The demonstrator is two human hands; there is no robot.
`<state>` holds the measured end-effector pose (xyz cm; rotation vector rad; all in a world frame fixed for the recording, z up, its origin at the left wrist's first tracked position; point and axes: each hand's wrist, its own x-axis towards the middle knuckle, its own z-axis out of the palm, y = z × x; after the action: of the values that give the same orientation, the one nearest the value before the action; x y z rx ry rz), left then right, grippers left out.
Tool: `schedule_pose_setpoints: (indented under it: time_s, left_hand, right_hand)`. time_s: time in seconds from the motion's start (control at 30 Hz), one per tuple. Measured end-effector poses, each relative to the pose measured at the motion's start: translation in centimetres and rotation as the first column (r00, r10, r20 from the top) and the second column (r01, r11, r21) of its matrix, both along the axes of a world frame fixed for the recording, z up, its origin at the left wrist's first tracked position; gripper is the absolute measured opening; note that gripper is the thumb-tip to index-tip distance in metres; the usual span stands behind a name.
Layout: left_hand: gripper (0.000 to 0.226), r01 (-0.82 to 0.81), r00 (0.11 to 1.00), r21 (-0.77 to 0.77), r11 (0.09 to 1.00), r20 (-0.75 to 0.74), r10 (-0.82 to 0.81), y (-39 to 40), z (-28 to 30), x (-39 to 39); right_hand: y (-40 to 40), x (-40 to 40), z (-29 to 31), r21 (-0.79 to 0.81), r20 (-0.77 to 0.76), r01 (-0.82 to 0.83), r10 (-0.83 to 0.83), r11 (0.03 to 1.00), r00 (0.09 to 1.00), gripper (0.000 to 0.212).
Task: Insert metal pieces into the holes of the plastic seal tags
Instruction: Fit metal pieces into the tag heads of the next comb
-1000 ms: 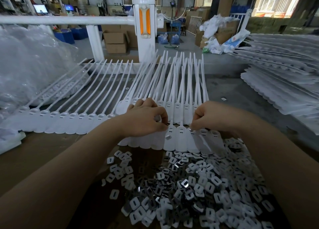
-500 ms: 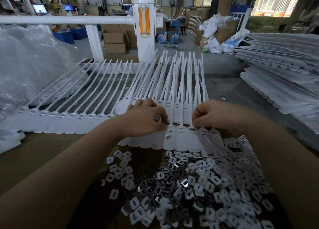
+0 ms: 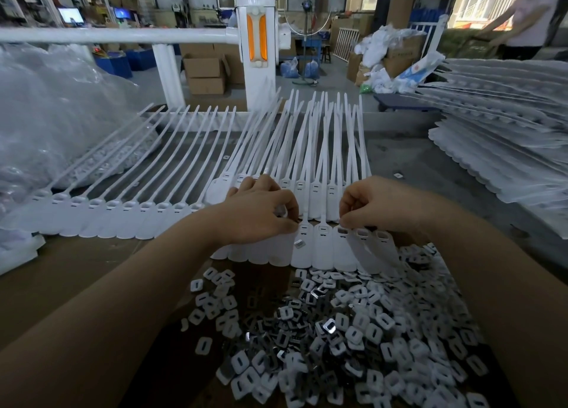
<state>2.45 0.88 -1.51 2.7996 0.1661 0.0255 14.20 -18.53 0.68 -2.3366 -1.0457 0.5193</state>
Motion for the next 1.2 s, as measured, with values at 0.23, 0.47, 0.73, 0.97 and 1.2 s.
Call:
schedule_pose_setpoints:
  time_s: [0.23,0.47,0.73,0.97,1.2]
  left_hand:
    - [0.014,-0.006,1.000,-0.003,1.000,-0.008,0.006,0.2,-0.2,0.0]
    - [0.016,-0.007,1.000,-0.042,0.999,-0.013,0.007,0.4,0.0,0.0]
    - [0.016,0.286,0.958,-0.292,0.913,0.074,-0.277,-1.2,3.0,-1.1]
    - [0.022,0.390,0.884,-0.294,0.872,-0.145,-0.444,-3.8,3.0,-1.5]
    - [0.017,0.405,0.867,-0.396,0.824,-0.118,-0.483,-5.1,2.6,-1.8]
  right_hand:
    - [1.7,-2.5,-0.1,0.125,0.122,-0.300,0.285,0.946,0.951,0.009]
    - [2.2,-3.0,-0.6,0.128,0.172,-0.331,0.307,0.935,0.936,0.012]
    - [1.8,-0.9,-1.3,0.286,0.176,0.114,-0.169,0.951,0.970,0.013]
    - [1.3,-0.6,-1.3,0.321,0.057,0.208,-0.238,0.924,0.970,0.014]
    - [1.4,-0.5,-1.4,0.314,0.045,0.211,-0.236,0.926,0.971,0.014]
